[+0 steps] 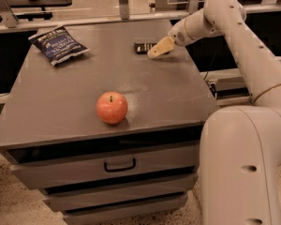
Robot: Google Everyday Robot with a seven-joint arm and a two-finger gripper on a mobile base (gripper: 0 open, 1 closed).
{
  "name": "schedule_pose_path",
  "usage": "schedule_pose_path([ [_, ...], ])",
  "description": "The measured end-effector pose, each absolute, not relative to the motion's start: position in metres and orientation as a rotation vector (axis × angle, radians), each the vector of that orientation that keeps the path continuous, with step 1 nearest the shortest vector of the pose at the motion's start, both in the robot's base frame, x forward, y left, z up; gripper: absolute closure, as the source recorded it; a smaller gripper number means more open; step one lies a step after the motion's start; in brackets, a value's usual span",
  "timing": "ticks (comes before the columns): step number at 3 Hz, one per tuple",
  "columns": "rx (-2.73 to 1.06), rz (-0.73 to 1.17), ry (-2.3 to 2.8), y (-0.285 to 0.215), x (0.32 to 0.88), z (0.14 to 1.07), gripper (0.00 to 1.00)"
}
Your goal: Move rxbar chocolate near apple
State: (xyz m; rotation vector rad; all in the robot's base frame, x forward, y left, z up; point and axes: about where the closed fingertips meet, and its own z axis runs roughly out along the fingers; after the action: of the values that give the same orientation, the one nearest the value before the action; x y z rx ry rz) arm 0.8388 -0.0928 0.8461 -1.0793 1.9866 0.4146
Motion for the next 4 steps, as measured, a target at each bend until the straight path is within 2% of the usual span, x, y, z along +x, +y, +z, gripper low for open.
schedule_pose_path([
  [3, -1.089, 0.376, 1.988, -0.108, 0.845, 0.851, 0.88],
  [4, -1.103, 0.383, 1.974, -0.111, 0.835, 0.859, 1.0],
])
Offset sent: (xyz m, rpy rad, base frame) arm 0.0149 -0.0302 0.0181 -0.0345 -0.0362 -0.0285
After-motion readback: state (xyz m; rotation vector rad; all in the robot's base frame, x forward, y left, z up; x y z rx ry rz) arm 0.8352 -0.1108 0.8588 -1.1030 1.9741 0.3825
